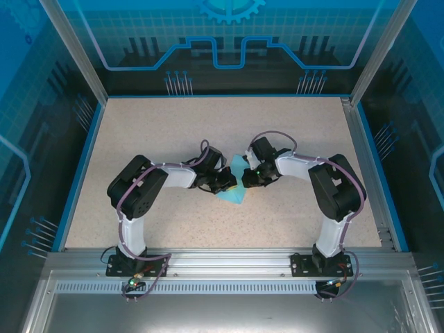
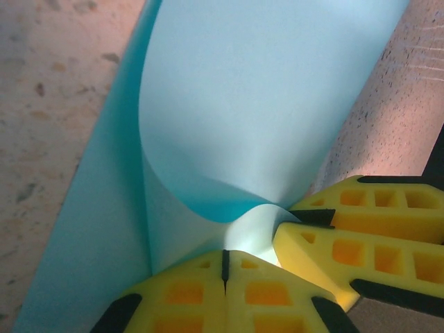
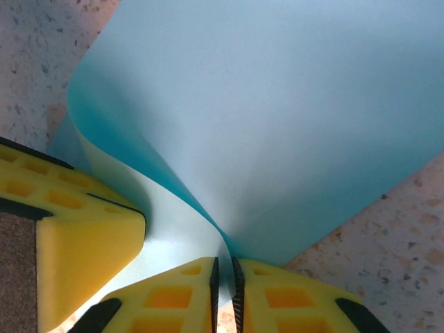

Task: Fold a paper plane with a square sheet of paper (pick it up from the middle)
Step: Fold the triangle a second time at the center of the table.

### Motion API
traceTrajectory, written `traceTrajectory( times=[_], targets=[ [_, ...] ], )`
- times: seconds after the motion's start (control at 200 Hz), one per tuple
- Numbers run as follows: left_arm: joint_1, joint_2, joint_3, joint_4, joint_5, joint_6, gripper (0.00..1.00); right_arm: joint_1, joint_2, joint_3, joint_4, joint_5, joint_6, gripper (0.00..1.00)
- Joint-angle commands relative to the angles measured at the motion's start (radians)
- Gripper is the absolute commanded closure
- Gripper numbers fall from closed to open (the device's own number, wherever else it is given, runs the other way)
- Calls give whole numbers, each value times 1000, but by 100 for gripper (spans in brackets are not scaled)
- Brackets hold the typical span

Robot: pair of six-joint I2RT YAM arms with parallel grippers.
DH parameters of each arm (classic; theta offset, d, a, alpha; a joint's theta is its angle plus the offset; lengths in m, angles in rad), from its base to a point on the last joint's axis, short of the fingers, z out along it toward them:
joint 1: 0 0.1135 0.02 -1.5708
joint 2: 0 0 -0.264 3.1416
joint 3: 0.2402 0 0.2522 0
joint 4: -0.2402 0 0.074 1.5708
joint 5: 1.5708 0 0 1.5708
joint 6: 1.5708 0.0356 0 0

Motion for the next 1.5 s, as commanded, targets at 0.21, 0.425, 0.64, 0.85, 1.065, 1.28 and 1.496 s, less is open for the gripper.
traceTrajectory(
  times=[0.21, 0.425, 0.64, 0.85, 1.065, 1.28, 1.496],
  targets=[
    [-7, 29, -26, -43, -41, 26, 100, -36, -195, -60, -9, 11, 112, 61],
    [-8, 30, -21, -40, -38, 27, 100, -7, -255, -138, 109, -194, 234, 81],
    [-8, 30, -23, -40, -36, 29, 100, 79, -195, -175, 202, -239, 344, 93],
    [-9, 31, -24, -39, -31, 30, 100, 102, -129, -177, 224, -224, 373, 93],
    [-8, 31, -19, -43, -27, 33, 100, 102, -74, -177, 236, -222, 379, 94],
    [-9, 30, -17, -42, -21, 32, 100, 95, -58, -199, 231, -204, 371, 93],
    [-9, 33, -17, -42, -20, 31, 100, 93, -28, -225, 225, -193, 358, 93]
  ],
)
